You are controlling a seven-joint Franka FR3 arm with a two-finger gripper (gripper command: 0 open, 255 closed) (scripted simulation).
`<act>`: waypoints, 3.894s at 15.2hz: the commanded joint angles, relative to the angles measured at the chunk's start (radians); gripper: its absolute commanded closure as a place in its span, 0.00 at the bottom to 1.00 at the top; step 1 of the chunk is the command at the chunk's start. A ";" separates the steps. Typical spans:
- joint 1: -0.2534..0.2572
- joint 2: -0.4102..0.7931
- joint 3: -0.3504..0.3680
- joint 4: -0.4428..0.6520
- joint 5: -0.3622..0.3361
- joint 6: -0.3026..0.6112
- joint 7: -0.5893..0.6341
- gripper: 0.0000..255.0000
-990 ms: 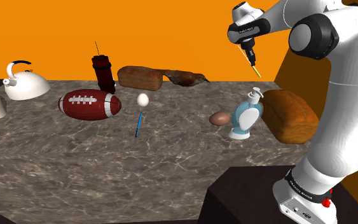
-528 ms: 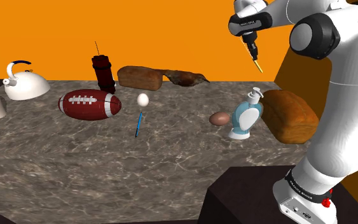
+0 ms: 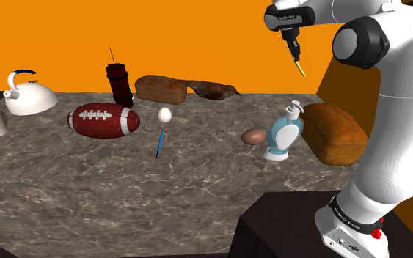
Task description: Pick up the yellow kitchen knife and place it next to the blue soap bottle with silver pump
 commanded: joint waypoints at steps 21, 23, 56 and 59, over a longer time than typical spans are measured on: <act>0.111 -0.111 0.022 0.065 -0.041 -0.216 0.034 1.00; 0.150 -0.162 0.038 0.004 -0.058 -0.228 0.083 1.00; 0.523 -0.366 0.353 -0.251 0.029 -0.482 0.738 1.00; 0.522 -0.376 0.352 -0.303 0.034 -0.442 0.752 1.00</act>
